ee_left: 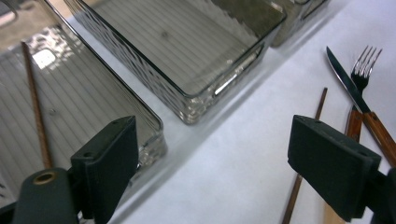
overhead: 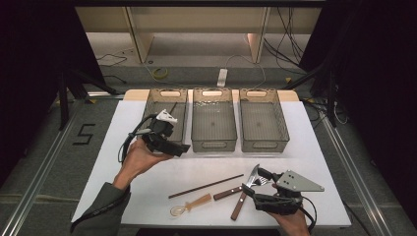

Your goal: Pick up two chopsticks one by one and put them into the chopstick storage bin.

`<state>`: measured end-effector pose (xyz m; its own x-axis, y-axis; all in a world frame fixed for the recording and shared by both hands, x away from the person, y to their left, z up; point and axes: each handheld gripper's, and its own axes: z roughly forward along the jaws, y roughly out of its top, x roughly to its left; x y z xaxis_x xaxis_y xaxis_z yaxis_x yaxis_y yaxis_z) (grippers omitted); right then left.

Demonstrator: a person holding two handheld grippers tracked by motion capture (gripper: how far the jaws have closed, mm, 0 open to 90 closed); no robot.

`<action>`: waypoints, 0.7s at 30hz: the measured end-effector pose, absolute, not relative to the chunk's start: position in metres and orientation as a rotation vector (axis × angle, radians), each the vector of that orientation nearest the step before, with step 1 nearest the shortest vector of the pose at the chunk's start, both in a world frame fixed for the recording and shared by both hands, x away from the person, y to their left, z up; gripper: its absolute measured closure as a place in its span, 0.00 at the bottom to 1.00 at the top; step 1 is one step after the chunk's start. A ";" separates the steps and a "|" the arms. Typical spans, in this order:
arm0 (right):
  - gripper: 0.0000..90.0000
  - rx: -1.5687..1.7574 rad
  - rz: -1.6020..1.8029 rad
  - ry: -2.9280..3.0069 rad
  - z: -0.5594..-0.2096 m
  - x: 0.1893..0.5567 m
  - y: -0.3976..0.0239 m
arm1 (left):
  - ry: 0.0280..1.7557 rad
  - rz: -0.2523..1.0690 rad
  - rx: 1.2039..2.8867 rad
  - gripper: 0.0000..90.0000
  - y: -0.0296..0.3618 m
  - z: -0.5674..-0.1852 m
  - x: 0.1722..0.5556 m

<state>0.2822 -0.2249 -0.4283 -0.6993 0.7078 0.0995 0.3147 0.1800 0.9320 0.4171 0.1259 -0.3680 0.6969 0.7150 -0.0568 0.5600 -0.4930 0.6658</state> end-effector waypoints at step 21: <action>0.29 0.964 1.519 2.112 -0.429 0.282 -0.224 | 0.911 0.222 2.444 0.21 0.092 -0.399 0.396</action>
